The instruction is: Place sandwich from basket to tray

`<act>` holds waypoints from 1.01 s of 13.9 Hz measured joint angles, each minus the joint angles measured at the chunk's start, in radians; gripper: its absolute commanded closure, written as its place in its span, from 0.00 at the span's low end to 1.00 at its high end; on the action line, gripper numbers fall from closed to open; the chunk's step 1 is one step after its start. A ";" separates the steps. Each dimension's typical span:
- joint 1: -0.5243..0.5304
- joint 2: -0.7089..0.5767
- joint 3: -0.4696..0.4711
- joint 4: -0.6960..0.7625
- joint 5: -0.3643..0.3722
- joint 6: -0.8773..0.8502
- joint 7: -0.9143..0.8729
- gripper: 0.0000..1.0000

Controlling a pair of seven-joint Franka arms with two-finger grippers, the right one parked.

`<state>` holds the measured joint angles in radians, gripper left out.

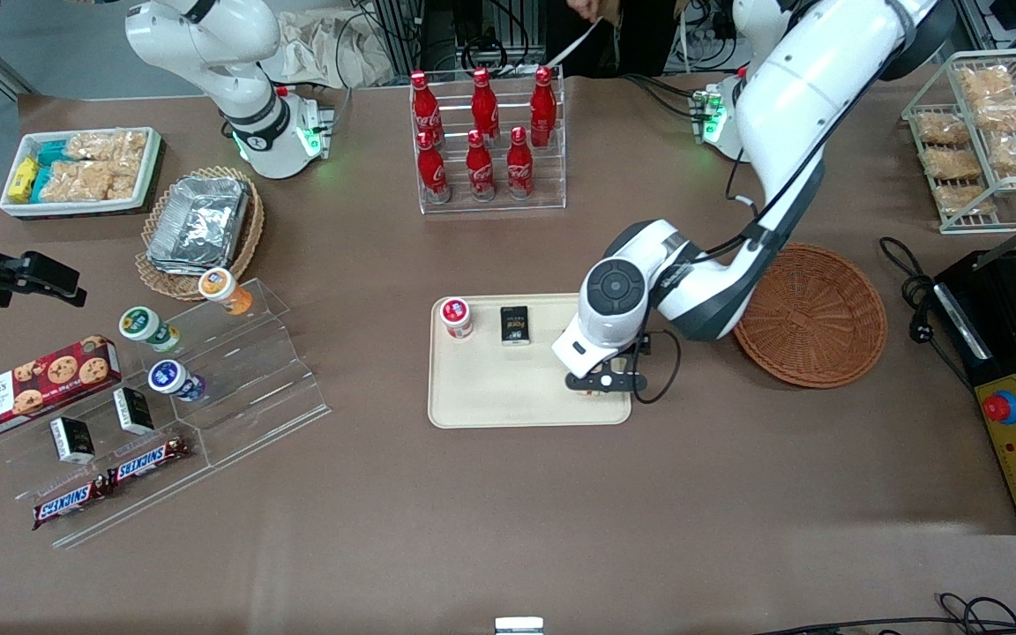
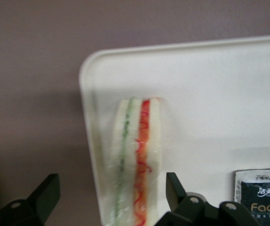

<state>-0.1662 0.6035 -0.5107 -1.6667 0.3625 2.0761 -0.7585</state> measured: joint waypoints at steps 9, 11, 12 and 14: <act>0.009 -0.605 0.313 0.050 -0.299 -0.455 0.291 0.00; 0.001 -0.721 0.466 0.020 -0.323 -0.512 0.519 0.00; 0.001 -0.758 0.521 0.003 -0.326 -0.524 0.606 0.00; 0.002 -0.776 0.574 -0.003 -0.327 -0.525 0.690 0.00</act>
